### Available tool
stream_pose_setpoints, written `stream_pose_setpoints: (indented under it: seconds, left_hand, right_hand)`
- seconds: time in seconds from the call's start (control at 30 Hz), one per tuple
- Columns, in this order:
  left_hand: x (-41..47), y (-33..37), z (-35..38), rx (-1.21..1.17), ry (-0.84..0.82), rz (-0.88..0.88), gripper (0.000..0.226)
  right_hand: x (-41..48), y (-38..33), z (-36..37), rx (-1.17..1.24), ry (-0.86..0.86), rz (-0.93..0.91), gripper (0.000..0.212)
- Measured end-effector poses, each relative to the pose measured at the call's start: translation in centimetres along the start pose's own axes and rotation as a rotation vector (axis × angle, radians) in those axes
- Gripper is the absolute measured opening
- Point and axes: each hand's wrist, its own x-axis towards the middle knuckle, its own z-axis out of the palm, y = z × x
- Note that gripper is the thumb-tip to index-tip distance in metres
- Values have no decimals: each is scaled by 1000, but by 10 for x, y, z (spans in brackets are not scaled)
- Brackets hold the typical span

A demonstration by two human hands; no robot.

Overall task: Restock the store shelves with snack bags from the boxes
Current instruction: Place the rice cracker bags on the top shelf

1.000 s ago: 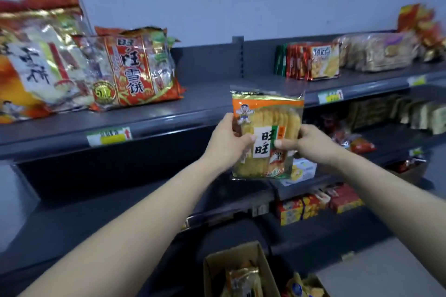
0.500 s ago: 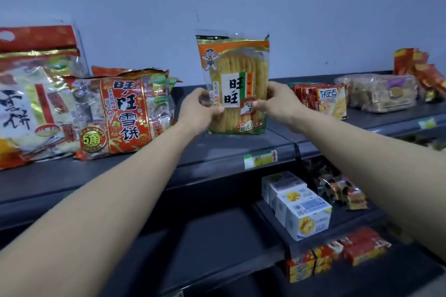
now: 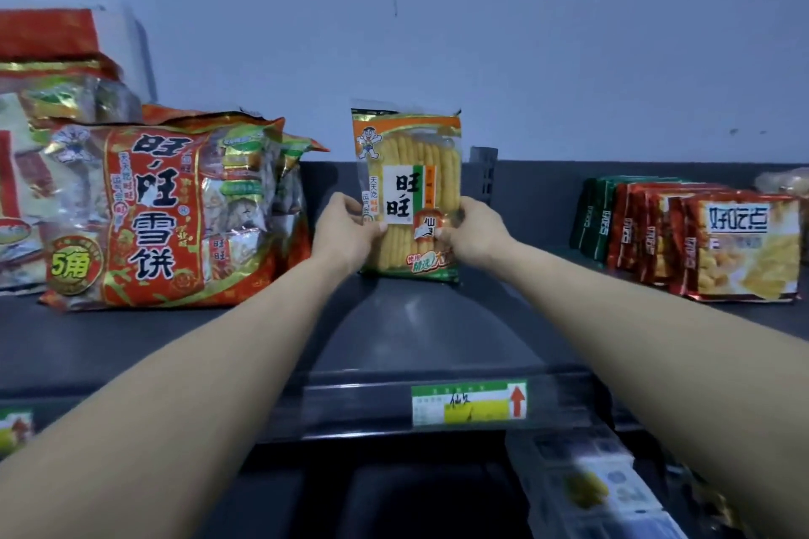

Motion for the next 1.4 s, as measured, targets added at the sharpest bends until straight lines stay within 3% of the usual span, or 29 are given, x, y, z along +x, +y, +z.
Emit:
stream_pose_setpoints:
  seconds: [0.13,0.3,0.57,0.67,0.8,0.97,1.23,1.4]
  left_hand:
    - [23,-11,12,77,27,5,36]
    - [30,-18,23,95,-163,-21,71]
    - [35,-20,28,106,-199,-49,84]
    - [34,-16,25,187,-136,-89,85]
    - [27,-8,16,306,-48,-117,74]
    - [-2,20,3,396,-41,41,44]
    - [-102,64,-49,305,-163,361,25]
    - [-205,26,-93,208,-295,366,18]
  right_hand:
    - [34,8,13,-28,-37,6,36]
    - [62,18,22,-76,-70,84,34]
    - [65,24,22,-20,-135,71,44]
    - [56,24,17,-67,-119,64,41]
    - [40,17,-1,-172,-58,-10,33]
    - [-2,-1,-24,-197,-60,-161,33]
    - [-141,-44,-71,-224,18,-368,26]
    - [-257,-45,-31,-103,11,-323,18]
